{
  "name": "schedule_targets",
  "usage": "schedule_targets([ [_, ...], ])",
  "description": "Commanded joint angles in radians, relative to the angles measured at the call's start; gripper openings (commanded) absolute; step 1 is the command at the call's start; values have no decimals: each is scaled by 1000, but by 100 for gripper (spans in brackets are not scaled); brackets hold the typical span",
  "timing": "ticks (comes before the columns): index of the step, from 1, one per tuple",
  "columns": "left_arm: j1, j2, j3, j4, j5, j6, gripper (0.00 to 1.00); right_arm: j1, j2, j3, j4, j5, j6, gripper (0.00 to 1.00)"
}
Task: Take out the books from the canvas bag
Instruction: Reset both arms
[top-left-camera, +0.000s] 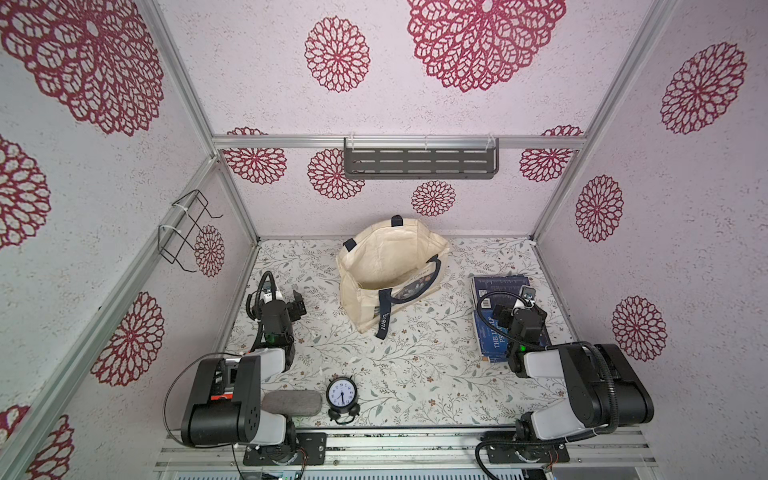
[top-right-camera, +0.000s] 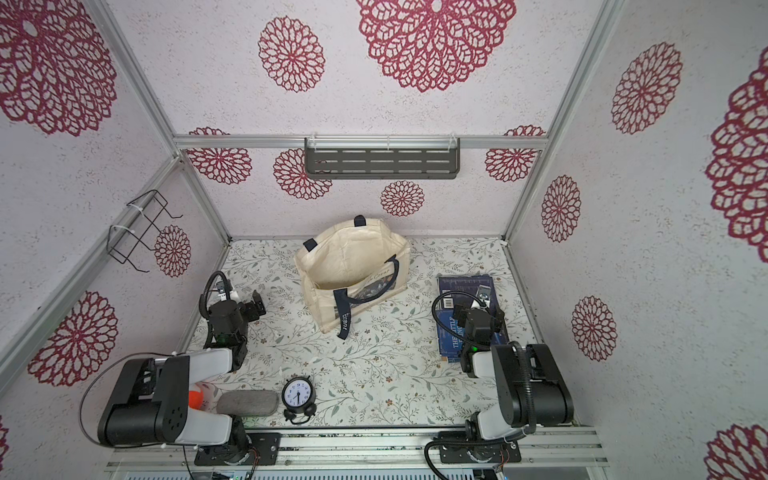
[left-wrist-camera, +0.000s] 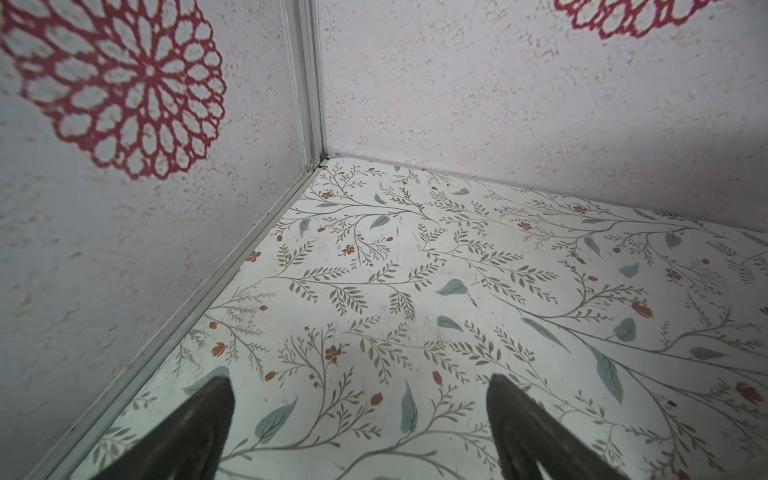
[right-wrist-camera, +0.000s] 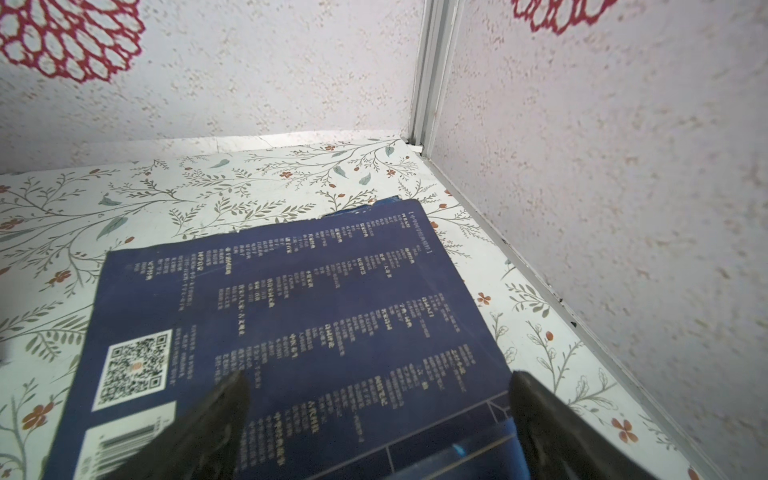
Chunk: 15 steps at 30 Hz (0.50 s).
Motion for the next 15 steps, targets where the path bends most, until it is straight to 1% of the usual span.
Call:
schedule_targets([
  [1,7,73,-4,171,5,45,98,-2,-9,8,21,-1,0,99],
  [3,30,45,31,45,44,11,98,-2,-10,8,21,-1,0,99],
  [4,47,49,37,38,62,6,98,-1,-10,9,21,0,0,99],
  [6,51,65,31,80,69,5,98,-2,-10,8,21,0,0,99],
  [8,49,53,31,57,63,4,98,-1,-10,9,21,0,0,99],
  [11,44,58,5,118,-18,-19,98,-2,-10,9,21,0,0,99],
  [15,38,56,10,105,-25,-14,98,-1,-10,8,21,-1,0,99],
])
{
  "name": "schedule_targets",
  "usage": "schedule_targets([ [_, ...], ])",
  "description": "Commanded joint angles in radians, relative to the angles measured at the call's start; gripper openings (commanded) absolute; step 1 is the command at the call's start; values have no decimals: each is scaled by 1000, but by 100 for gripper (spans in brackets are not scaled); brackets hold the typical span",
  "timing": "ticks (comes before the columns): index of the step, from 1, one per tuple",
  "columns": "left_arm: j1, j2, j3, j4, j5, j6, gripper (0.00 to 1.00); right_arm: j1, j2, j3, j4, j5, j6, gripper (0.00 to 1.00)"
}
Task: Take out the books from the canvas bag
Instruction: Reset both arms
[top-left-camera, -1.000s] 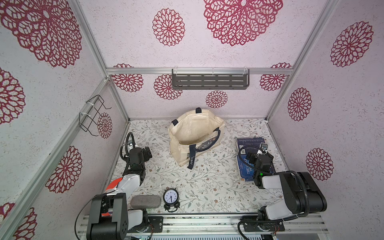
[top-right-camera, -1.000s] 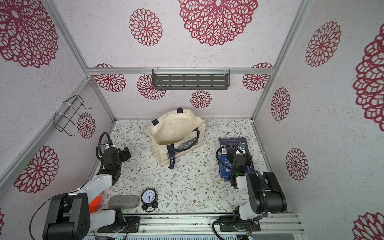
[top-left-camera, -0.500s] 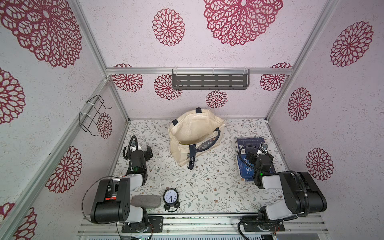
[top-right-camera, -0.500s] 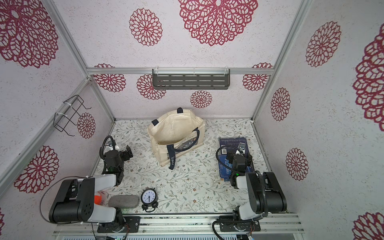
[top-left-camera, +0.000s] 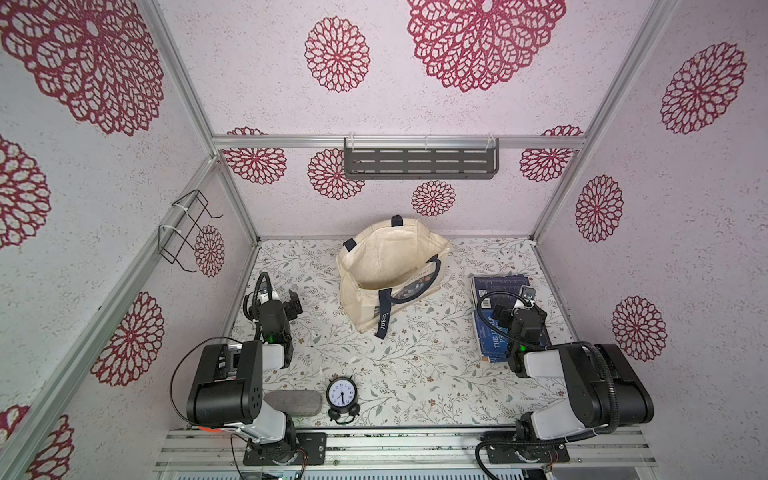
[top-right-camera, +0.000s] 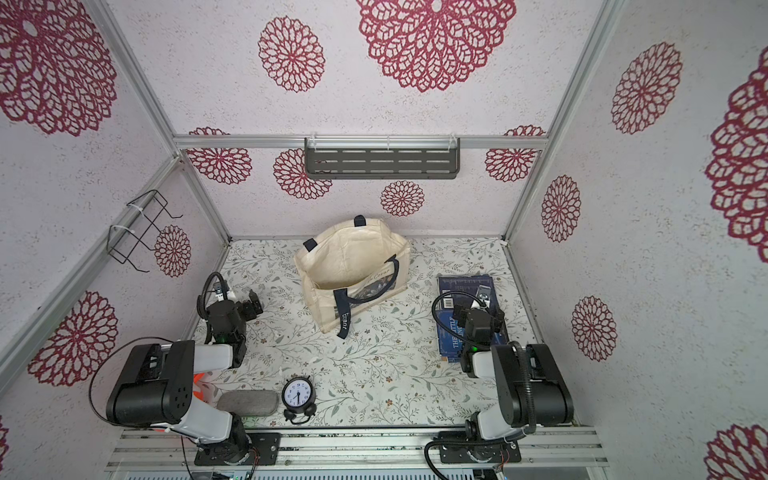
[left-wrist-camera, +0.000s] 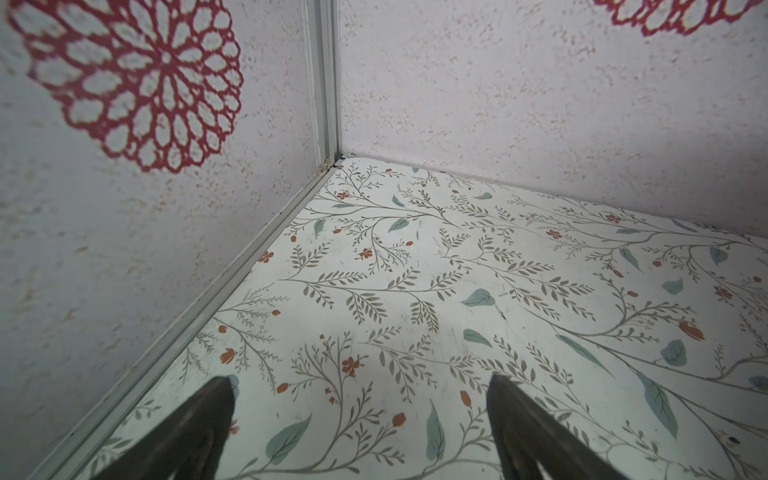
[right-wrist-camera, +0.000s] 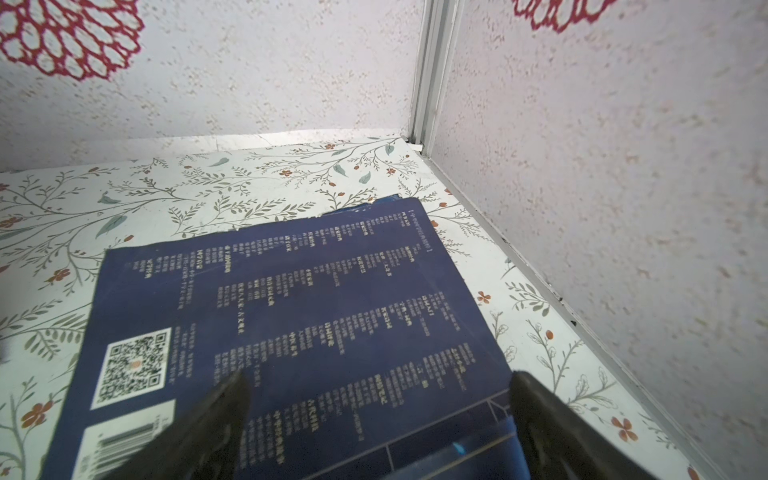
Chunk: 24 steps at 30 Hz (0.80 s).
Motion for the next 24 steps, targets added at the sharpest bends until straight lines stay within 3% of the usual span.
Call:
schedule_targets([
  [1,-10,-4,-3,40,-36,-1,98,-1,-9,8,24,-1,0,99],
  [24,-20,3,-1,47,-54,5,98,-1,-10,8,24,0,0,99],
])
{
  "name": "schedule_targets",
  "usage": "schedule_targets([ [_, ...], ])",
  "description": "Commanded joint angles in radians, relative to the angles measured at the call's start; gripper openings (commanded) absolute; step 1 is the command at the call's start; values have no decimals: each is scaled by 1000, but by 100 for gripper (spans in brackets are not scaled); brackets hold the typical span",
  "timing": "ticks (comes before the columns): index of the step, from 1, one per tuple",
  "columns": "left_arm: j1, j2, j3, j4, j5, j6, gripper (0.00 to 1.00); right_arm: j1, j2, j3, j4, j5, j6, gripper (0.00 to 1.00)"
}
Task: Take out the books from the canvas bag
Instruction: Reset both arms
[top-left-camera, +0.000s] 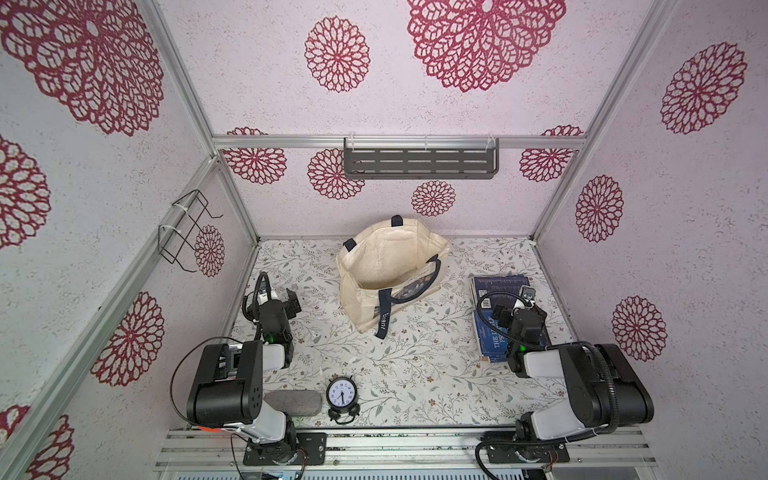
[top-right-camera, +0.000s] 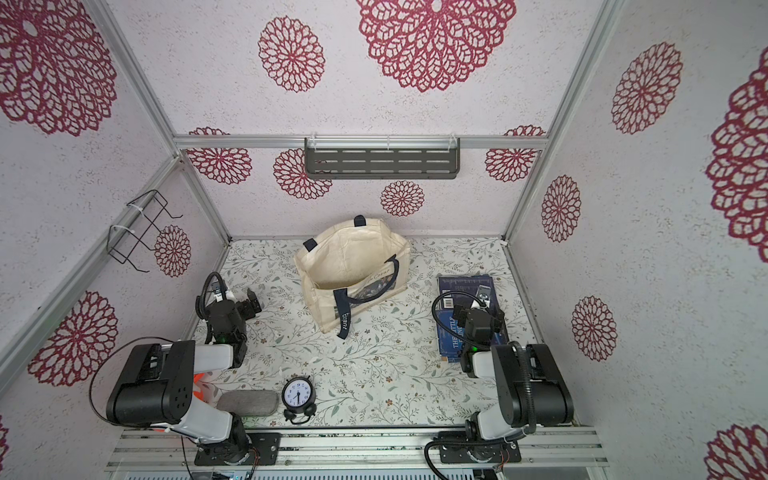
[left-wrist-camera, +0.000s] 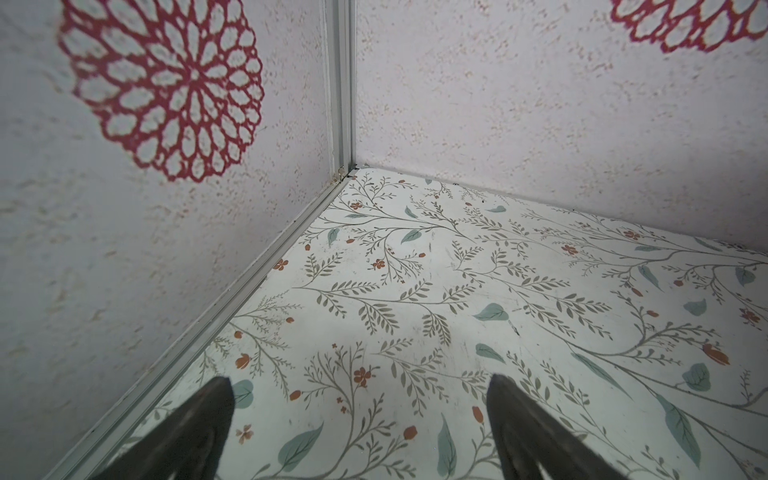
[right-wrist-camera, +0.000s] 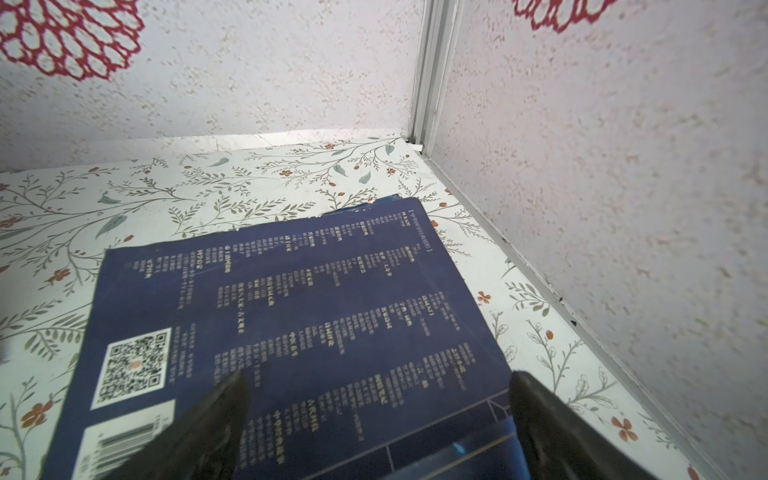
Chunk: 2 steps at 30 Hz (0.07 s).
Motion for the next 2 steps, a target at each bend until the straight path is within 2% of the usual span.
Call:
schedule_targets([
  [1,-9,1,-4,27,-8,5,98,-1,-10,8,24,-1,0,99],
  [2,-10,-3,-9,32,-11,5,98,-1,-10,9,24,0,0,99],
])
